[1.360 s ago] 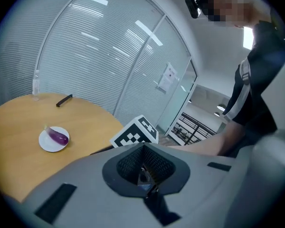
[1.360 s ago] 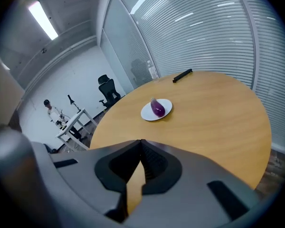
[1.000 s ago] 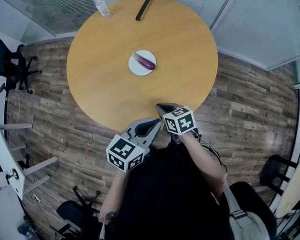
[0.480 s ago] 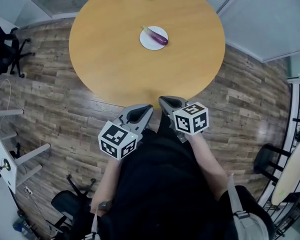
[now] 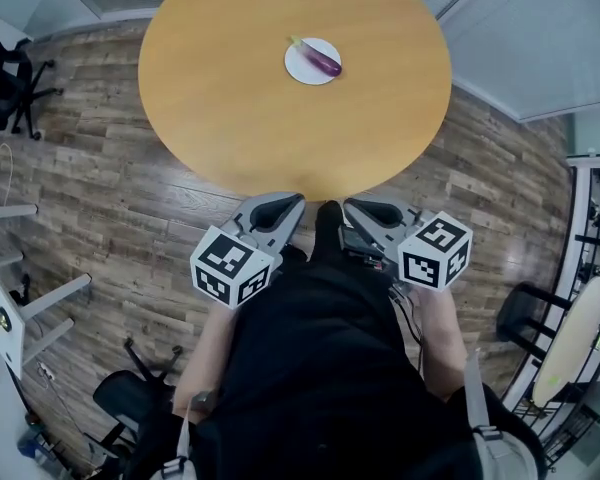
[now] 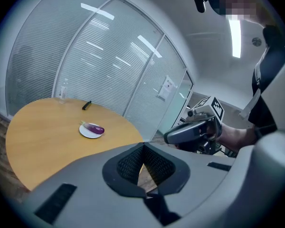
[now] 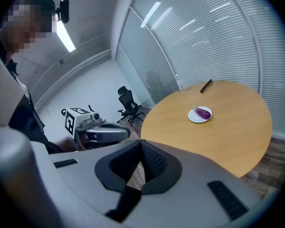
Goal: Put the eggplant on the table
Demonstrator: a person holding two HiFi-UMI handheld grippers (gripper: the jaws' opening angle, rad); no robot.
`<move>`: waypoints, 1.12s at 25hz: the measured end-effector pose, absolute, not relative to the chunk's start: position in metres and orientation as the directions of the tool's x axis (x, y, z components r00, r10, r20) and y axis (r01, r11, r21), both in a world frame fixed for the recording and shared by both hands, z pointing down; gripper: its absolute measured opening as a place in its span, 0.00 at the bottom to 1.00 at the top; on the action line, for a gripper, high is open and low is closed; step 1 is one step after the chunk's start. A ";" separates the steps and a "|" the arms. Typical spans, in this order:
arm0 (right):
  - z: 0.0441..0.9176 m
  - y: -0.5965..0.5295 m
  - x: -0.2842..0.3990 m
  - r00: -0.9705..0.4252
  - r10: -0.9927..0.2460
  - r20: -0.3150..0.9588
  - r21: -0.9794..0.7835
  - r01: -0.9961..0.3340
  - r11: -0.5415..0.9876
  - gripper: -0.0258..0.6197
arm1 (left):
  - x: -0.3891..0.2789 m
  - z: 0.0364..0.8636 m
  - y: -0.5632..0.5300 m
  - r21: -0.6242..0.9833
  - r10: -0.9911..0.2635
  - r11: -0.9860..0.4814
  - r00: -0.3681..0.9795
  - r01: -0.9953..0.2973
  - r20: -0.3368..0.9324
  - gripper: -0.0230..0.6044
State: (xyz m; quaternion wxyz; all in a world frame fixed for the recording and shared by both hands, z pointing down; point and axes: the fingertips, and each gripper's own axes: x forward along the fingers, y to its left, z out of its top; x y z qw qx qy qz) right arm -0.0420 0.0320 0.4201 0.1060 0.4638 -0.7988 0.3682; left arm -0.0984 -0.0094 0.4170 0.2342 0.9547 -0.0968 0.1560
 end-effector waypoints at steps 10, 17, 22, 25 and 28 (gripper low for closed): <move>0.379 0.042 -0.059 -0.568 -0.716 0.405 -0.456 -0.805 0.380 0.07 | -0.105 0.412 0.010 0.375 -0.085 -0.899 0.930 -0.226 0.358 0.05; 0.380 0.056 -0.061 -0.564 -0.726 0.393 -0.457 -0.805 0.377 0.07 | -0.108 0.413 0.029 0.377 -0.076 -0.899 0.928 -0.222 0.365 0.05; 0.385 0.059 -0.065 -0.573 -0.710 0.409 -0.440 -0.805 0.397 0.07 | -0.111 0.411 0.031 0.377 -0.086 -0.897 0.930 -0.229 0.358 0.05; 0.389 0.062 -0.065 -0.574 -0.703 0.420 -0.438 -0.807 0.396 0.07 | -0.113 0.412 0.035 0.380 -0.089 -0.895 0.930 -0.232 0.357 0.05; 0.392 0.065 -0.063 -0.572 -0.701 0.427 -0.446 -0.807 0.387 0.07 | -0.114 0.412 0.038 0.380 -0.088 -0.896 0.929 -0.231 0.359 0.05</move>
